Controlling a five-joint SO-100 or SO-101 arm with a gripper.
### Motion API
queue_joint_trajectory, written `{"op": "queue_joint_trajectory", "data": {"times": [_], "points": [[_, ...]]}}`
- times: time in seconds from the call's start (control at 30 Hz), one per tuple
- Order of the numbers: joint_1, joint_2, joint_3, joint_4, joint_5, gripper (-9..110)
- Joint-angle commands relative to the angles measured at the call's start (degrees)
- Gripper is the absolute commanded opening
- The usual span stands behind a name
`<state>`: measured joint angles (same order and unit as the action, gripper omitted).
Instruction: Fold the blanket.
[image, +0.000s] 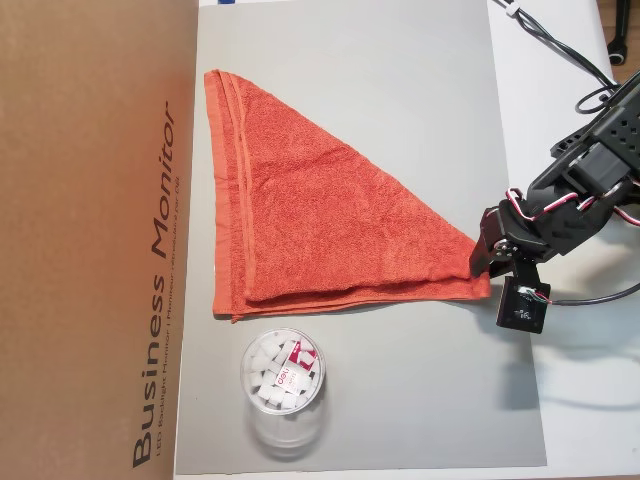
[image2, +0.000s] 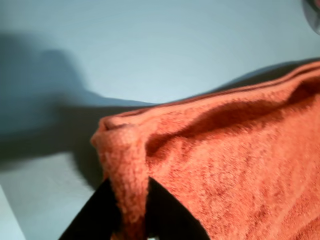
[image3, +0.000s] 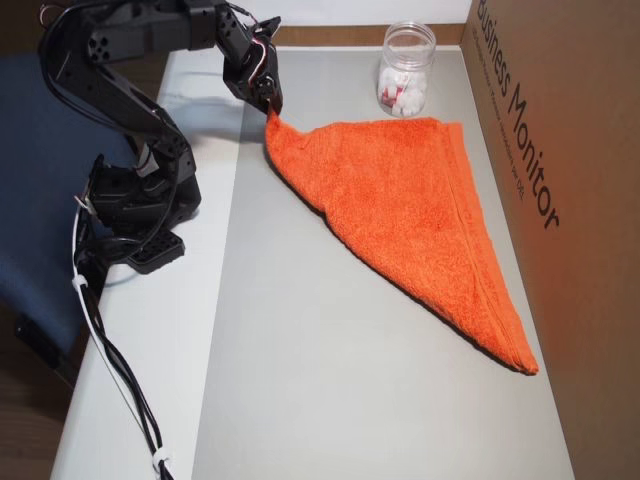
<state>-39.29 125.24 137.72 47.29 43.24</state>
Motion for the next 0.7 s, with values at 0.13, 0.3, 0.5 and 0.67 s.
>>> {"op": "queue_joint_trajectory", "data": {"times": [0.13, 0.3, 0.5, 0.67], "points": [[6.9, 1.6, -8.7, -0.5, 0.4, 0], [12.2, 1.5, -13.3, -0.1, 0.4, 0], [17.1, 1.5, -16.8, 0.0, 0.4, 0], [20.2, 1.4, -21.1, 0.3, 0.4, 0]]}}
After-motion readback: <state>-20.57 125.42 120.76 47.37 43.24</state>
